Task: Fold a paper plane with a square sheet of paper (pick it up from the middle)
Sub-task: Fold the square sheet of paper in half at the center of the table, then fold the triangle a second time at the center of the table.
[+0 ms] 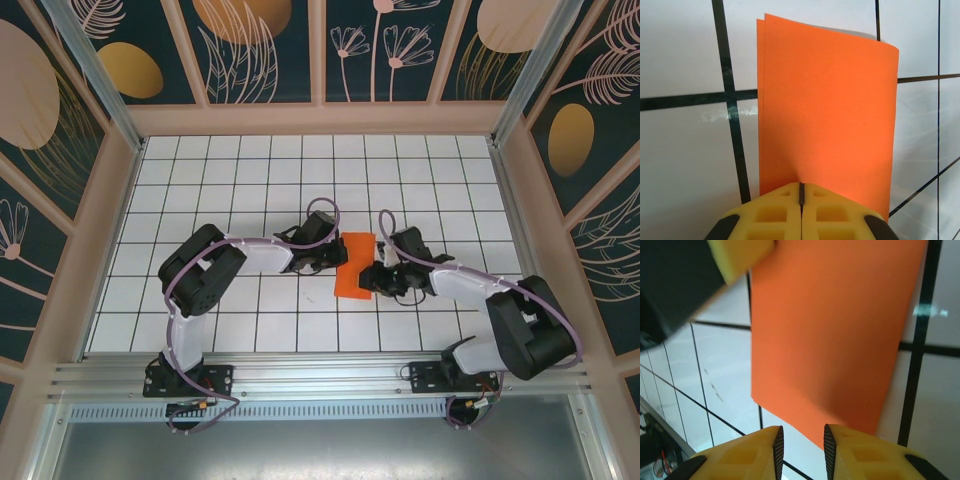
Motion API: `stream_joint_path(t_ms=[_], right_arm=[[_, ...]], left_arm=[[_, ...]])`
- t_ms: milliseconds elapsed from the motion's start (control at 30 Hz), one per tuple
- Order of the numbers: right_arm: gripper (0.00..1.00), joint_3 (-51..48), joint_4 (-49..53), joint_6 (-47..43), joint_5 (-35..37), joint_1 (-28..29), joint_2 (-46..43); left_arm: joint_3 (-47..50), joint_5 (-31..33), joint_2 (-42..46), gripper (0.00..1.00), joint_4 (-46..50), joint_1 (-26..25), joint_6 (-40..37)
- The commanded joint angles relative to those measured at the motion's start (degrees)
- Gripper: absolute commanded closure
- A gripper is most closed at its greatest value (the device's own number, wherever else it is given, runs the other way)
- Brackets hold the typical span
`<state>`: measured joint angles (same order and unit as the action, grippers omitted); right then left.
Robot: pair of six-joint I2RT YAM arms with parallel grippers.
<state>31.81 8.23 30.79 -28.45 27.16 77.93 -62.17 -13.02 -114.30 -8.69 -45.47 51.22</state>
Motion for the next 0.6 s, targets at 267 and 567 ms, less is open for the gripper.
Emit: stream_joint_path(t_ms=[267, 567], right_arm=[[0.67, 9.9, 2.4, 0.3, 9.5, -2.5, 6.0], [0.66, 11.7, 3.4, 0.0, 11.3, -2.5, 10.6]], left_arm=[[4.7, 5.7, 10.4, 0.66, 1.8, -0.1, 2.0], [10.1, 1.7, 10.7, 0.6, -4.5, 1.6, 5.0]])
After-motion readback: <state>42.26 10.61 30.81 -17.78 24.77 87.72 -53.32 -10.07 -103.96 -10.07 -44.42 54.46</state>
